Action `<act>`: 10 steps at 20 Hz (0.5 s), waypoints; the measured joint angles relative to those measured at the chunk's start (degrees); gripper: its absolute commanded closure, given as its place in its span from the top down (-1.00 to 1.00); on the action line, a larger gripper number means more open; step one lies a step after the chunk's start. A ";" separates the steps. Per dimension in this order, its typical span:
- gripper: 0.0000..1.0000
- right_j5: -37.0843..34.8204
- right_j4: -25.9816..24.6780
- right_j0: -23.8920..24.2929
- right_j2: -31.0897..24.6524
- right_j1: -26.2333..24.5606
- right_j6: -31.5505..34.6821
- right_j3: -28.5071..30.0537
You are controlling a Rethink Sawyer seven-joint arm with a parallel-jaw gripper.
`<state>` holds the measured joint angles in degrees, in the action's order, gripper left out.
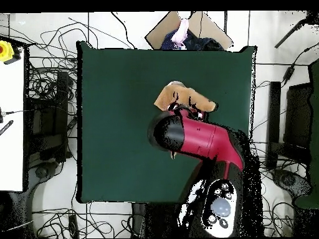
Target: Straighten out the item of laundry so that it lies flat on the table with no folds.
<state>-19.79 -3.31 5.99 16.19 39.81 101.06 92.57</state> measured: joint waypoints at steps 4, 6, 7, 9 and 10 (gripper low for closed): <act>-1.00 0.93 -1.02 0.03 -0.01 -0.79 0.00 2.15; -1.00 0.99 -1.39 -0.16 -0.01 -0.71 0.00 3.19; -1.00 0.99 -1.67 -0.28 -0.01 -0.60 0.00 3.74; -1.00 0.99 -2.12 -0.48 -0.01 -0.41 0.00 4.58; -1.00 1.04 -2.27 -0.56 -0.01 -0.31 0.00 4.88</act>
<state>-18.75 -5.58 5.43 16.18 39.50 101.06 97.46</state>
